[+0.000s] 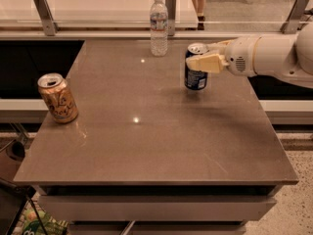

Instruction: Move pepsi can near orange can

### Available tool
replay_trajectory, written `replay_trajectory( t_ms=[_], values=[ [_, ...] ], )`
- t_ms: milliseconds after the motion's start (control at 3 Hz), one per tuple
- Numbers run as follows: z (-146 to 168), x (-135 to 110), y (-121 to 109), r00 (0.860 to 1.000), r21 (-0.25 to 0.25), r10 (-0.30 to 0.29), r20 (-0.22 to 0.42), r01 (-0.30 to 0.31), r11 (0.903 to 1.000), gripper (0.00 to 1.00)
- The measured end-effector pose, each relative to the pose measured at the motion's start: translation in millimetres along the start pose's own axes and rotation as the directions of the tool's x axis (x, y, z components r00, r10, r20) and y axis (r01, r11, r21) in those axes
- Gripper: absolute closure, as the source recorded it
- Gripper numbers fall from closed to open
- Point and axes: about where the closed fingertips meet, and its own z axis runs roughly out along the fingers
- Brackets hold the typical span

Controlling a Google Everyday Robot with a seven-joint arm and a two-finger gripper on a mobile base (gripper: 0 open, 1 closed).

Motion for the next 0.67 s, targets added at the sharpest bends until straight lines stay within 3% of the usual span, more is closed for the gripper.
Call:
replay_trajectory(
  t_ms=[333,667],
  values=[
    [17,-30,47,0.998,-0.025,-0.051,-0.031,0.050,0.9984,1.00],
    [42,-44,89,0.997,-0.049,-0.063,-0.043,0.061,0.9969,1.00]
  ],
)
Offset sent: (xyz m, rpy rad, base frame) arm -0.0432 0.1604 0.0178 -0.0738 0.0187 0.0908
